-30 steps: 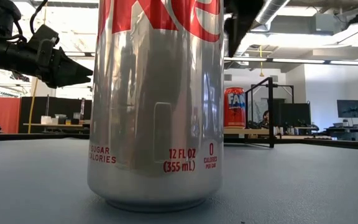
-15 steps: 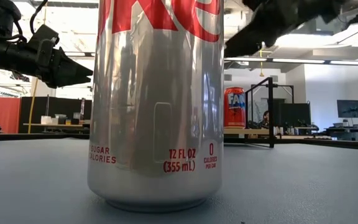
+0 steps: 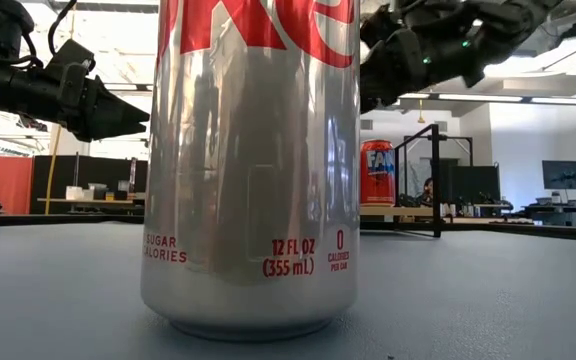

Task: Place canned beverage on shelf
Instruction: Put the pink and white soda can onto the shelf aligned with the other pink and white soda cans

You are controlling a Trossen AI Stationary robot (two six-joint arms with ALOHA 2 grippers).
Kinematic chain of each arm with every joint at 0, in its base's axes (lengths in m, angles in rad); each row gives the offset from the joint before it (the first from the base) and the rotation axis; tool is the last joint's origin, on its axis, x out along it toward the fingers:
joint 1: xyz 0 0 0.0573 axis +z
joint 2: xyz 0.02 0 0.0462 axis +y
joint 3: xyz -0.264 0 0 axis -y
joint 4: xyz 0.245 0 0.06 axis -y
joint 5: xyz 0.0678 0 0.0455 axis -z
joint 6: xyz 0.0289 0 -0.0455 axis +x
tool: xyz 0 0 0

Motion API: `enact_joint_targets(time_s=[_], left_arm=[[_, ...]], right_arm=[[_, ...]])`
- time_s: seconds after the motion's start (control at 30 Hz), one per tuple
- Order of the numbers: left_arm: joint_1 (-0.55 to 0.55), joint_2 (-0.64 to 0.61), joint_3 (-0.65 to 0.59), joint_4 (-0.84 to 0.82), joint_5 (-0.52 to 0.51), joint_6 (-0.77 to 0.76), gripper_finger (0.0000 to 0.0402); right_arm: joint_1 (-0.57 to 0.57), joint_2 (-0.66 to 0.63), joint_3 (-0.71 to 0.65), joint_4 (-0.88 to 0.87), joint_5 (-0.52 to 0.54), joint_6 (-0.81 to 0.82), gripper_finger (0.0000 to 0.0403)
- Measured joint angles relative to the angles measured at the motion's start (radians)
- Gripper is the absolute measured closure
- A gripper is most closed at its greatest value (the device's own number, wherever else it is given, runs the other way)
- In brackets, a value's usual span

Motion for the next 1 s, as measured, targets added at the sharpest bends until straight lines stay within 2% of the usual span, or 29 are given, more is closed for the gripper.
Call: enact_joint_targets(time_s=[0.1, 0.17, 0.5, 0.73, 1.0], left_arm=[[0.0, 0.0, 0.0, 0.0, 0.0, 0.0, 0.0074], [0.0, 0.0, 0.0, 0.0, 0.0, 0.0, 0.0074], [0.0, 0.0, 0.0, 0.0, 0.0, 0.0, 0.0074], [0.0, 0.0, 0.0, 0.0, 0.0, 0.0, 0.0074], [0.0, 0.0, 0.0, 0.0, 0.0, 0.0, 0.0074]], right_arm=[[-0.035, 0.044, 0.022, 0.016, -0.107, 0.026, 0.0026], [-0.046, 0.081, 0.039, 0.042, -0.125, 0.028, 0.0026], [-0.071, 0.199, 0.094, 0.073, -0.131, 0.012, 0.0026], [-0.076, 0.2, 0.094, 0.064, -0.147, 0.013, 0.0033], [-0.07, 0.2, 0.094, 0.045, -0.148, 0.013, 0.0065]])
